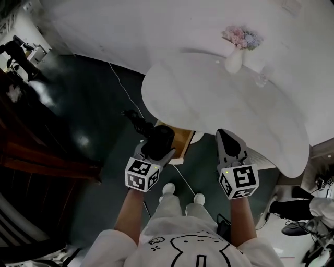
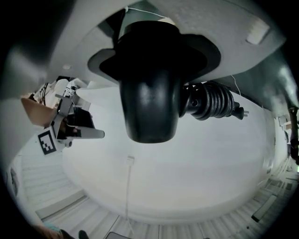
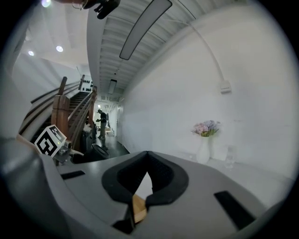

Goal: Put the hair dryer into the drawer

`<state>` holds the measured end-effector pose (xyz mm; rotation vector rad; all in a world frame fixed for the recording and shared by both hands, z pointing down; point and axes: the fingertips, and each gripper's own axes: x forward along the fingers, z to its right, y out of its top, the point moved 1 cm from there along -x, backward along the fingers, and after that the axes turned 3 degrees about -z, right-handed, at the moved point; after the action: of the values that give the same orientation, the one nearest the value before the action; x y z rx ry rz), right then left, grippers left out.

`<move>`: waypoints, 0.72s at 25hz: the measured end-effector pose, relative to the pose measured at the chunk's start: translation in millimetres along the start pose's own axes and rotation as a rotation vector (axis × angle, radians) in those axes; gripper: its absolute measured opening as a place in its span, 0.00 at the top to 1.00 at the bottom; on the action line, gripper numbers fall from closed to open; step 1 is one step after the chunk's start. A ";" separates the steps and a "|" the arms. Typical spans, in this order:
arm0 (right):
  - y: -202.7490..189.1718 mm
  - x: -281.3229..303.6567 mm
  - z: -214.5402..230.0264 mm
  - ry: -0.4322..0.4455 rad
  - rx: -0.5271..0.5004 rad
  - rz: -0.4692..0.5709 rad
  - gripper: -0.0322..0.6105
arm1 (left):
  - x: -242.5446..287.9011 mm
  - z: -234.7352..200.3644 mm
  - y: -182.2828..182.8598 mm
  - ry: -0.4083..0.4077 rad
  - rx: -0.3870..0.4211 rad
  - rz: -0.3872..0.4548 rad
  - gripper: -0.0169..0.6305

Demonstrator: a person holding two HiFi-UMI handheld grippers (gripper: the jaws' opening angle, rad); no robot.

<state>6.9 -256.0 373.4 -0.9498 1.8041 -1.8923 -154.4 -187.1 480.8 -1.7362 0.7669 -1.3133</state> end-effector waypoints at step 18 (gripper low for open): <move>-49.2 42.9 -18.1 -0.144 0.126 -0.119 0.95 | 64.8 -3.0 -114.2 -0.413 -0.009 -0.413 0.42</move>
<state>-26.5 -265.5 431.5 -1.1380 1.5587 -1.9286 -139.9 -186.5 611.3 -2.1549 0.1845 -1.1430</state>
